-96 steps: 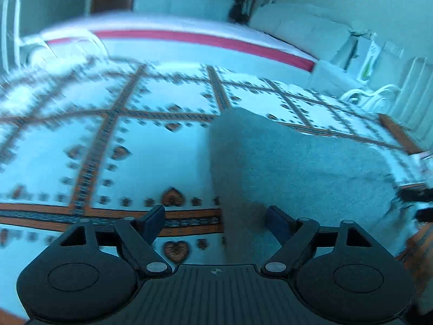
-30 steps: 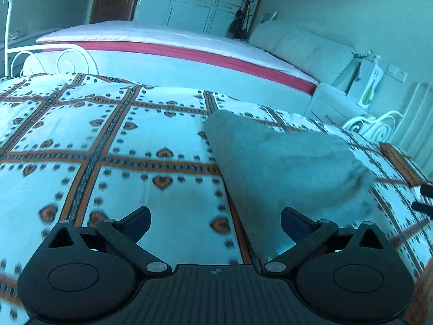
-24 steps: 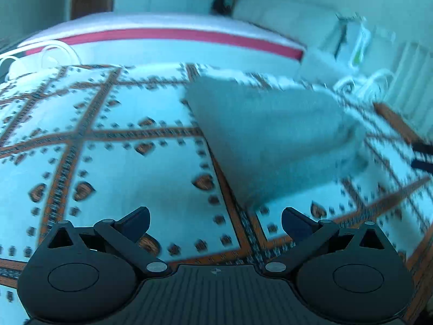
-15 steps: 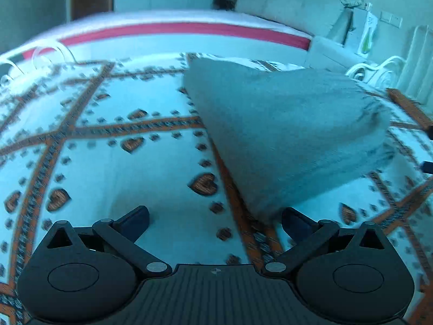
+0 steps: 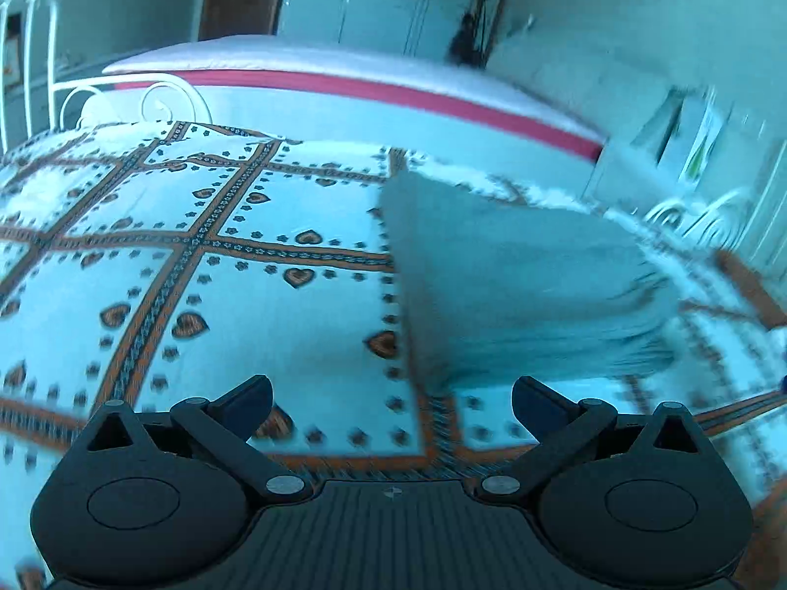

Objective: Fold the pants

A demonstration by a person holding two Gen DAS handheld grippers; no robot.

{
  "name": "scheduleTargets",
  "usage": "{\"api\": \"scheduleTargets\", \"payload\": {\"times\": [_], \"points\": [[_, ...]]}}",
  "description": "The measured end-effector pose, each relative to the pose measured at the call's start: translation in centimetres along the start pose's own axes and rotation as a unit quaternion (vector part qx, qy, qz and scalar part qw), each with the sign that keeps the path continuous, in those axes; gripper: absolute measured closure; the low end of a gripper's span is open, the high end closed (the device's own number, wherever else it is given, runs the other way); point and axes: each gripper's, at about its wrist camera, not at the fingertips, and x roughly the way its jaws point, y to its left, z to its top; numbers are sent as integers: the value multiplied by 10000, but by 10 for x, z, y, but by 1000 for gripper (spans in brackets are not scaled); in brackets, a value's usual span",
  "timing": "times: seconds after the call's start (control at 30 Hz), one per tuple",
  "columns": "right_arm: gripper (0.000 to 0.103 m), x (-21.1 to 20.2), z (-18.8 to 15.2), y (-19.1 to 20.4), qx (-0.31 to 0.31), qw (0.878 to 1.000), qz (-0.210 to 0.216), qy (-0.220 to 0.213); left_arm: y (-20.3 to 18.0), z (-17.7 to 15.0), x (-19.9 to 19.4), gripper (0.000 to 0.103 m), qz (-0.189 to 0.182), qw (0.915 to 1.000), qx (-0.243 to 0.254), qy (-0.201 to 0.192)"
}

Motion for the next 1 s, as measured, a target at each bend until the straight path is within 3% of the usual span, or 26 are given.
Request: {"api": "scheduleTargets", "payload": {"times": [0.1,0.2,0.37,0.6,0.77,1.0], "points": [[6,-18,-9,17,-390,9988,-78,-279,-8,-14,-28,0,-94,10000,-4,-6],[6,-32,-22,27,-559,9981,-43,-241,-19,-29,-52,0,-187,9996,212,-78],[6,-53,-40,48,-790,9967,26,-207,-39,-52,-79,0,-10,9982,567,-183],[6,-68,-67,76,-1513,9884,-8,-102,-53,-71,-109,0,-225,9962,775,-318],[6,-66,-79,90,-1848,9827,-1,-76,-67,-79,-115,0,-291,9939,940,-498],[6,-60,-73,85,-1623,9867,-28,-98,-70,-77,-112,0,-320,9939,870,-603]]}}
